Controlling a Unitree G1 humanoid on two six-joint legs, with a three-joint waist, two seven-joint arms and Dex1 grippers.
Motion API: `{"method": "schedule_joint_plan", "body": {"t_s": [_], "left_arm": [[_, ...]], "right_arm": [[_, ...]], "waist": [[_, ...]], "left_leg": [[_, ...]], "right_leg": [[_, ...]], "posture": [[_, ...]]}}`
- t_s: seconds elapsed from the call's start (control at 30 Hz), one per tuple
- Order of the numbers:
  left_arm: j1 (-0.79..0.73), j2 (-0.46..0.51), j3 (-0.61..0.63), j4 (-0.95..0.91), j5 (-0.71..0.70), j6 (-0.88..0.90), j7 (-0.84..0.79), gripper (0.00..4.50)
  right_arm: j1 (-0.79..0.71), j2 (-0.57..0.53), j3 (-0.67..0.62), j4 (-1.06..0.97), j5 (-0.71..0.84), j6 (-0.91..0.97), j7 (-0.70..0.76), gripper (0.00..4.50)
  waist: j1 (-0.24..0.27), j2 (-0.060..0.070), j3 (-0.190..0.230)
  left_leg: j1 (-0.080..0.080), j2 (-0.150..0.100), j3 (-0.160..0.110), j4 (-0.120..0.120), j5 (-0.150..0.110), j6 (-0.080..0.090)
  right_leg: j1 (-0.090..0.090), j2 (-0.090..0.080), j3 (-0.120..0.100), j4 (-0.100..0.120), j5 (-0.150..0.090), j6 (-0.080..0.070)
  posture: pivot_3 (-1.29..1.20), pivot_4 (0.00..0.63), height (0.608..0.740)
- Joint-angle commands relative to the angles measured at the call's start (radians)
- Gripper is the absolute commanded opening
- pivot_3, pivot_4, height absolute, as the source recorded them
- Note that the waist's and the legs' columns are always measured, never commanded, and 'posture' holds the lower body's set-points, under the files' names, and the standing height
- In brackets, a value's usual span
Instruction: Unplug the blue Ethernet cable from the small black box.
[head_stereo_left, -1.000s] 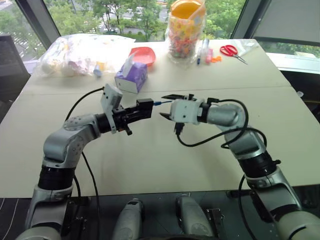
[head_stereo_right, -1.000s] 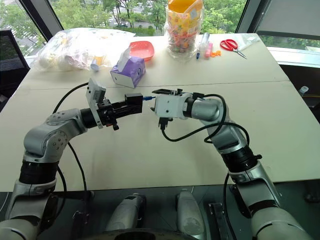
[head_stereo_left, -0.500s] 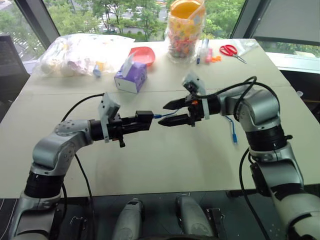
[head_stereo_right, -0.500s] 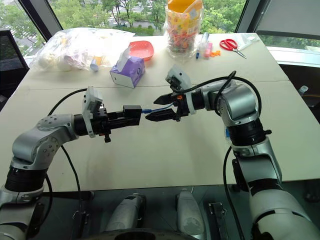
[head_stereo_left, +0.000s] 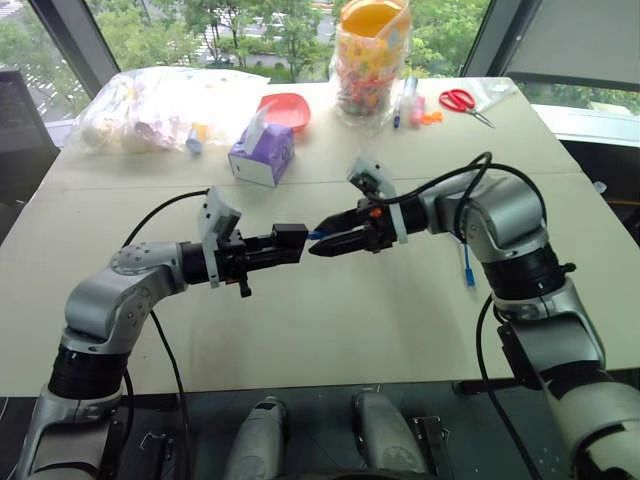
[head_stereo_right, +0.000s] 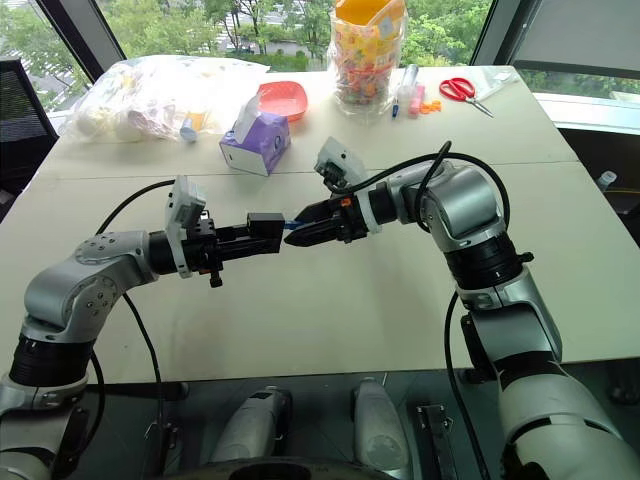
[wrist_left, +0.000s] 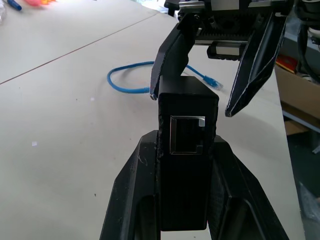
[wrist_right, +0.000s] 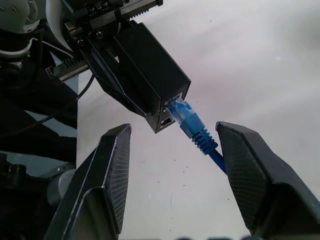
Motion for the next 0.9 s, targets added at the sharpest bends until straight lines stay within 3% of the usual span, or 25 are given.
{"method": "schedule_joint_plan", "body": {"t_s": [0.03,0.13,0.17,0.23,0.37,0.9], "left_arm": [[-0.002,0.011,0.028,-0.032,-0.016,-0.011,-0.004,0.52],[0.001,0.011,0.028,-0.034,-0.017,-0.010,-0.004,0.52],[0.003,0.010,0.028,-0.035,-0.018,-0.010,-0.003,0.52],[0.008,0.011,0.026,-0.032,-0.015,-0.014,-0.007,0.52],[0.016,0.013,0.021,-0.028,-0.008,-0.020,-0.017,0.52],[0.010,-0.008,0.010,-0.072,-0.028,0.011,0.014,0.52]], "right_arm": [[-0.037,-0.002,0.004,-0.016,0.020,-0.023,0.011,2.70],[-0.041,-0.005,0.008,-0.012,0.021,-0.029,0.015,2.70],[-0.041,-0.006,0.010,-0.012,0.022,-0.030,0.016,2.43],[-0.043,-0.007,0.013,-0.011,0.022,-0.033,0.019,1.83],[-0.049,-0.006,0.024,-0.008,0.019,-0.042,0.026,0.03],[-0.051,-0.031,0.047,-0.019,0.020,-0.046,0.056,0.03]], "waist": [[0.000,0.000,0.000],[0.000,0.000,0.000],[0.000,0.000,0.000],[0.000,0.000,0.000],[-0.001,0.000,0.000],[0.000,0.000,0.000]], "left_leg": [[0.000,0.000,0.000,0.000,0.000,0.000],[0.000,0.000,0.000,0.000,0.000,0.000],[0.000,0.000,0.000,0.000,0.000,0.000],[0.000,0.000,0.000,0.000,0.000,0.000],[0.000,0.000,0.000,0.000,0.000,0.000],[0.000,0.000,0.000,0.000,0.000,0.000]], "right_leg": [[0.000,0.000,0.000,0.000,0.000,0.000],[0.000,0.000,0.000,0.000,0.000,0.000],[0.000,0.000,0.000,0.000,0.000,0.000],[0.000,0.000,0.000,0.000,0.000,0.000],[0.000,0.000,0.000,0.000,0.000,0.000],[0.000,0.000,0.000,0.000,0.000,0.000]], "posture": [[0.00,0.150,0.740],[0.00,0.150,0.740],[0.00,0.150,0.740],[0.00,0.150,0.740],[0.00,0.150,0.740],[0.00,0.150,0.740]]}}
